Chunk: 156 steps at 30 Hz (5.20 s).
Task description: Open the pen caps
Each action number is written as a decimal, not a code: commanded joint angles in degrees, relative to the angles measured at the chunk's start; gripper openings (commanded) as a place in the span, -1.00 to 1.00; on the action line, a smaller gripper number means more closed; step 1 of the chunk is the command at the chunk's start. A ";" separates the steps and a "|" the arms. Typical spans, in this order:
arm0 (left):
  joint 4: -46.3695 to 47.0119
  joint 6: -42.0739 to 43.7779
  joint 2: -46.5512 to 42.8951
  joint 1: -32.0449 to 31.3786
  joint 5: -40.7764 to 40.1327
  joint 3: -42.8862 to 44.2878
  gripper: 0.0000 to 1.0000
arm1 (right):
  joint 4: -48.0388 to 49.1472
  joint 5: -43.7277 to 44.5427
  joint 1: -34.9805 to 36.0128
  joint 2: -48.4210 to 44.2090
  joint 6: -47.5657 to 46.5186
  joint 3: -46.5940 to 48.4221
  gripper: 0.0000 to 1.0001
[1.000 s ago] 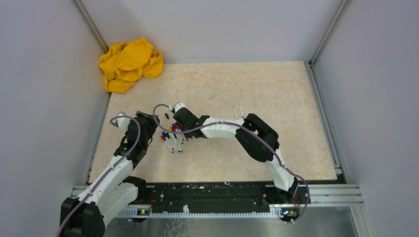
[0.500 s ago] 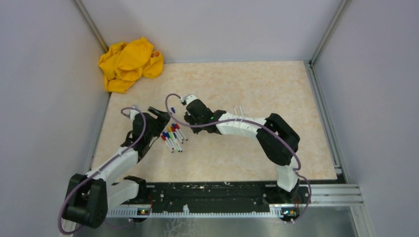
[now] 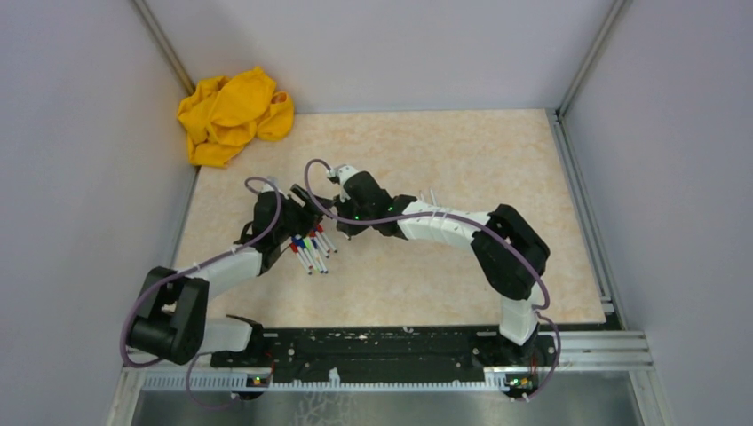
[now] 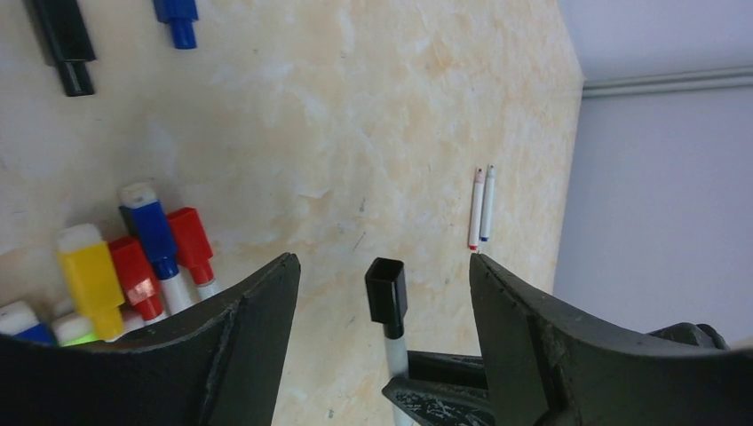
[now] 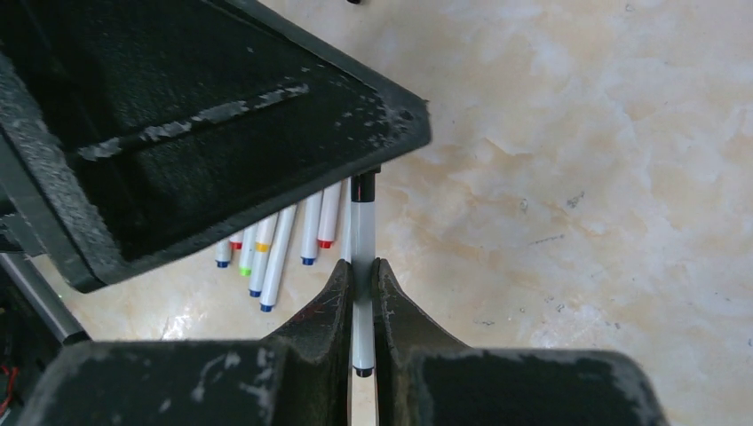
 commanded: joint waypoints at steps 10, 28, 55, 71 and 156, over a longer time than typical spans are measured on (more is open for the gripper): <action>7.76 -1.88 5.89 -1.41 4.48 3.15 0.01 | 3.90 -4.40 -1.90 -4.61 1.28 -0.90 -1.00; 7.69 -2.31 6.67 -1.90 5.86 4.22 -1.00 | 4.98 -4.96 -3.15 -5.40 0.94 -1.95 -0.85; 5.20 -2.48 8.82 1.15 -0.53 9.34 -1.00 | 6.45 -4.83 -4.53 -3.72 0.25 -7.72 -1.00; -7.93 6.87 15.87 6.38 -3.52 20.54 -1.00 | 4.75 3.21 -8.40 -9.75 -0.90 -13.83 -1.00; -18.76 4.37 -3.67 5.03 -25.04 6.71 0.21 | 0.70 15.78 -2.23 0.75 -13.01 1.20 -0.20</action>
